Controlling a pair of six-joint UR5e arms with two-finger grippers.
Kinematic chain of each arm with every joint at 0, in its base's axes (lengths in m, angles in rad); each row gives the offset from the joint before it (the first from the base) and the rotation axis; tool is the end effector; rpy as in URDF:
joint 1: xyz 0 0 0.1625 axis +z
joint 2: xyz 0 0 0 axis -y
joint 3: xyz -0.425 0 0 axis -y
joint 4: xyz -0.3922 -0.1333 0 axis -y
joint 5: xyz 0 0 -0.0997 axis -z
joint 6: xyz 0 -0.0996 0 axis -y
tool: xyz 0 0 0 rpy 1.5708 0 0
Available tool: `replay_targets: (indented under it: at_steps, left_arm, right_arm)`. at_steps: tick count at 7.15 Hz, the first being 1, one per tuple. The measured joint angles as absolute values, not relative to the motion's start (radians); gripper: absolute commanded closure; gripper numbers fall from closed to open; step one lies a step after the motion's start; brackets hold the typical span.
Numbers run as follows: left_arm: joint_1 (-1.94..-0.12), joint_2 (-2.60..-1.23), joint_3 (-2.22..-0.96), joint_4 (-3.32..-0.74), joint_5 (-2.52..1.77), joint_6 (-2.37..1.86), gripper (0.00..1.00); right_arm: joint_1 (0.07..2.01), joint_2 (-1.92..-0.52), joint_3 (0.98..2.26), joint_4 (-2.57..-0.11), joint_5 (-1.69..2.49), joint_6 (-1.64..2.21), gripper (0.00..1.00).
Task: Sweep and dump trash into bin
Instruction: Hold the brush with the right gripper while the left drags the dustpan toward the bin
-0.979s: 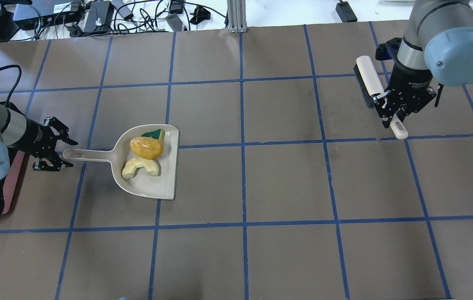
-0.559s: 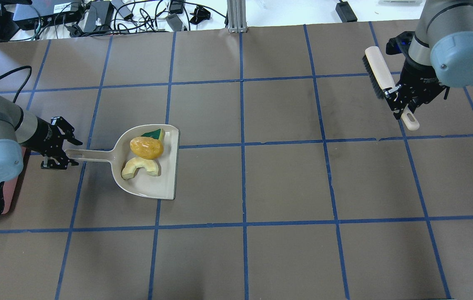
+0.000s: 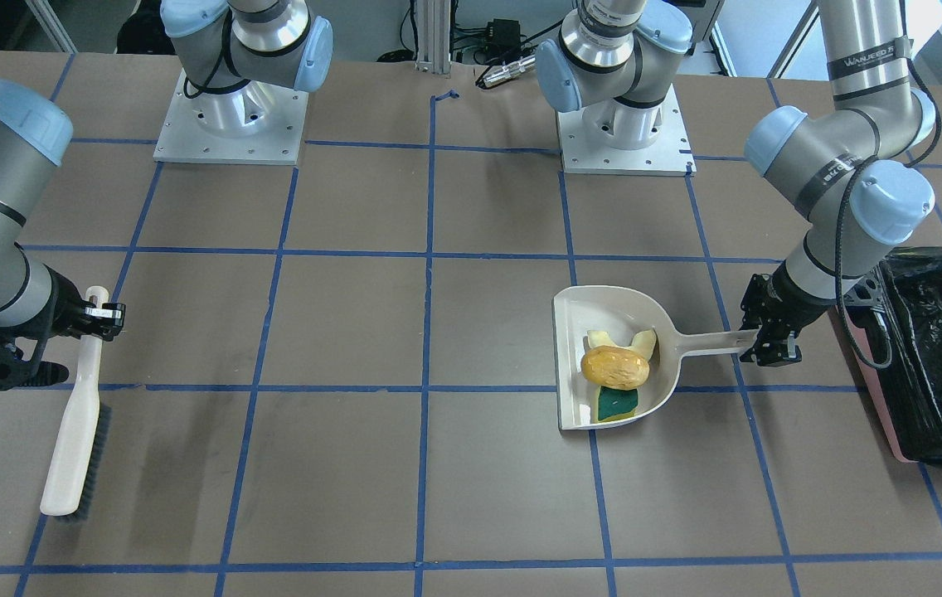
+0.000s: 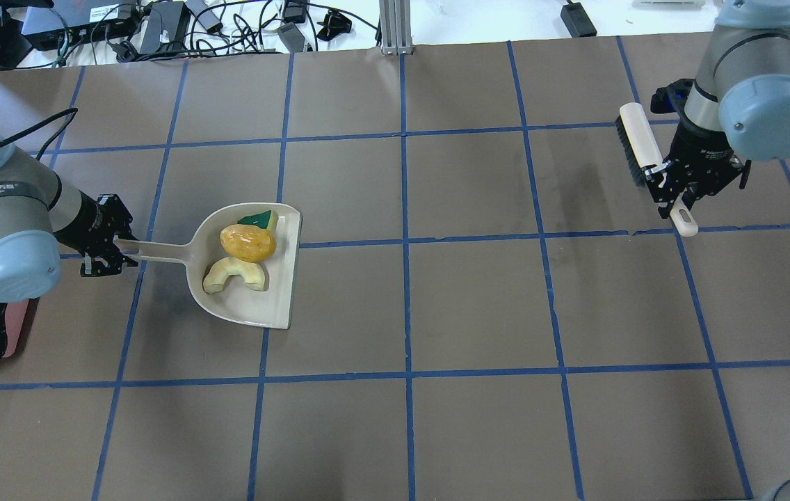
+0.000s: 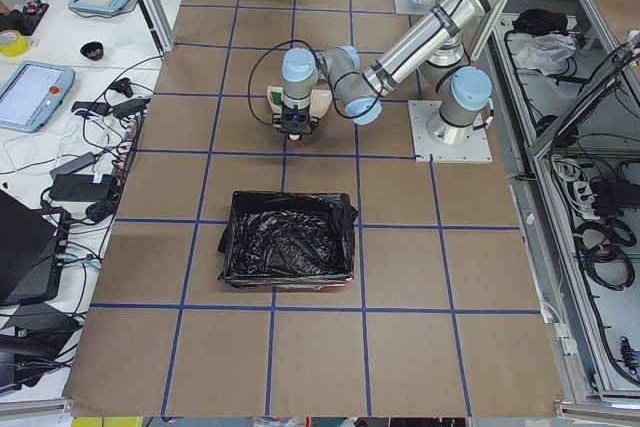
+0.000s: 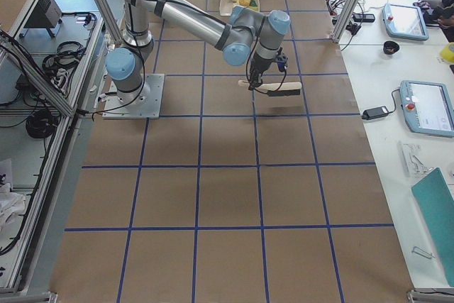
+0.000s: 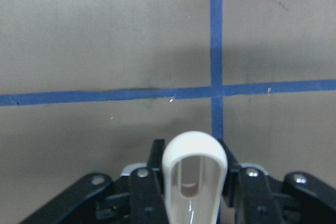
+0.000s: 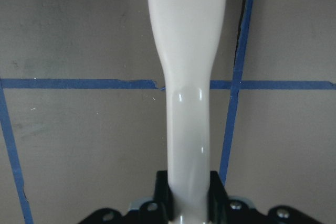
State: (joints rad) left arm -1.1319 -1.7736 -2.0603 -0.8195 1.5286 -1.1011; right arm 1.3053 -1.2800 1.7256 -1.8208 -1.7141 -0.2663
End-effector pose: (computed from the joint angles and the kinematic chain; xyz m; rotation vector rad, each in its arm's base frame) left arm 0.0850 -0.5046 0.2350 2.1440 -2.2138 0.0648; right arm -0.0306 -0.5662 0.2845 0.0226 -3.0357 -0.3446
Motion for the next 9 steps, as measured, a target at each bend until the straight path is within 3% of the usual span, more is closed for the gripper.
replay_targets:
  at_steps: [1,5,9]
  left_arm:
    - [-1.135,-1.772,-2.063,-0.819,1.540,-1.101,1.00]
    - [-1.137,-1.781,-2.055,-0.817,1.531,-1.091,1.00]
    - [-1.105,-1.764,-1.939,-0.971,1.438,-1.100,1.00]
  right_arm:
    - [1.292,-1.277,1.728,-1.822,-1.708,-0.251,1.00]
    - [1.250,-1.203,1.720,-1.914,-1.669,-0.256,1.00]
    - [1.249,-1.190,1.728,-1.927,-1.669,-0.314,1.00]
